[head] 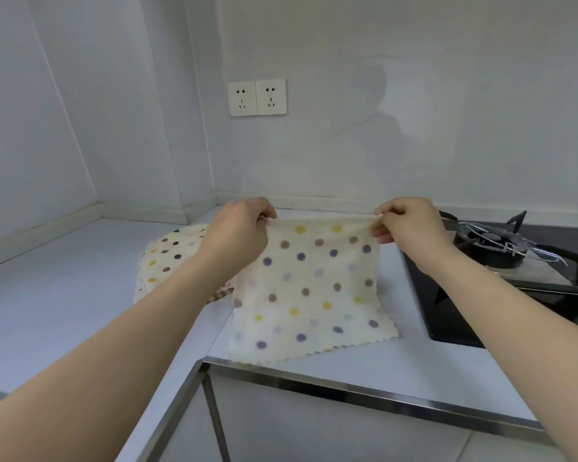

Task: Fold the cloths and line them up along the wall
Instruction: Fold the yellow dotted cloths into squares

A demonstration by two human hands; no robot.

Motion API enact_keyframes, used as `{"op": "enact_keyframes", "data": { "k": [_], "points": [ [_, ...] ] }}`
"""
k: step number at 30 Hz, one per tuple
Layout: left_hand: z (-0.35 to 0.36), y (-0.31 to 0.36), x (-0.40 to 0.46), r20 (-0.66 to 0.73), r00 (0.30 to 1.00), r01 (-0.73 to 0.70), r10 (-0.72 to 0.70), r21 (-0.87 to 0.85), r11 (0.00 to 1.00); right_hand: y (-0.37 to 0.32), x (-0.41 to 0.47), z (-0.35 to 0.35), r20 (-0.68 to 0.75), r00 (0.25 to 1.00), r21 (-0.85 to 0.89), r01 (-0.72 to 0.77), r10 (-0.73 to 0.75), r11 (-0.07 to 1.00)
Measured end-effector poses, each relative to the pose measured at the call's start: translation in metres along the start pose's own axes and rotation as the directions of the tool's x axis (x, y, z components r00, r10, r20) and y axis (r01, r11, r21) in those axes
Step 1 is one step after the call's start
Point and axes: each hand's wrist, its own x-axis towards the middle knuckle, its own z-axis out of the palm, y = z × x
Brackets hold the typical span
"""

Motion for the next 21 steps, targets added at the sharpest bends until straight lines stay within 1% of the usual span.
{"op": "enact_keyframes", "data": {
  "k": [1,3,5,6,8,9,11,13,16,18,20,21],
  "points": [
    [0.001,-0.002,-0.007,-0.011,0.998,-0.065,0.066,0.02,0.998,0.005,-0.005,0.0,0.024,1.0,-0.037,0.016,-0.015,0.999],
    [0.005,-0.007,-0.03,0.035,0.983,-0.178,0.178,0.016,0.984,0.021,-0.022,-0.002,0.116,0.992,-0.176,0.065,-0.044,0.982],
    [0.013,-0.014,-0.06,0.131,0.949,-0.29,0.286,0.011,0.957,0.038,-0.045,-0.004,0.225,0.973,-0.33,0.115,-0.04,0.937],
    [0.018,-0.018,-0.076,0.191,0.921,-0.347,0.339,0.01,0.938,0.048,-0.057,-0.005,0.271,0.962,-0.386,0.139,-0.031,0.912],
    [0.029,-0.027,-0.104,0.318,0.86,-0.424,0.4,0.009,0.905,0.064,-0.08,-0.007,0.352,0.935,-0.452,0.197,-0.029,0.87],
    [0.034,-0.03,-0.114,0.351,0.847,-0.431,0.399,0.016,0.902,0.071,-0.088,-0.008,0.384,0.922,-0.459,0.237,-0.05,0.856],
    [0.038,-0.035,-0.123,0.335,0.862,-0.41,0.379,0.024,0.912,0.08,-0.098,-0.01,0.408,0.906,-0.439,0.303,-0.113,0.846],
    [0.035,-0.034,-0.123,0.279,0.877,-0.412,0.391,0.019,0.911,0.082,-0.1,-0.012,0.389,0.911,-0.423,0.309,-0.137,0.852],
    [0.029,-0.03,-0.123,0.238,0.855,-0.482,0.461,0.036,0.875,0.083,-0.101,-0.011,0.385,0.913,-0.43,0.303,-0.131,0.85],
    [0.027,-0.029,-0.124,0.292,0.821,-0.516,0.49,0.012,0.857,0.083,-0.101,-0.01,0.422,0.9,-0.464,0.316,-0.107,0.828],
    [0.025,-0.028,-0.128,0.36,0.797,-0.499,0.486,-0.062,0.864,0.082,-0.101,-0.01,0.479,0.875,-0.503,0.343,-0.074,0.793],
    [0.023,-0.029,-0.13,0.376,0.801,-0.468,0.465,-0.09,0.879,0.081,-0.1,-0.011,0.508,0.859,-0.512,0.364,-0.068,0.778]
  ]
}}
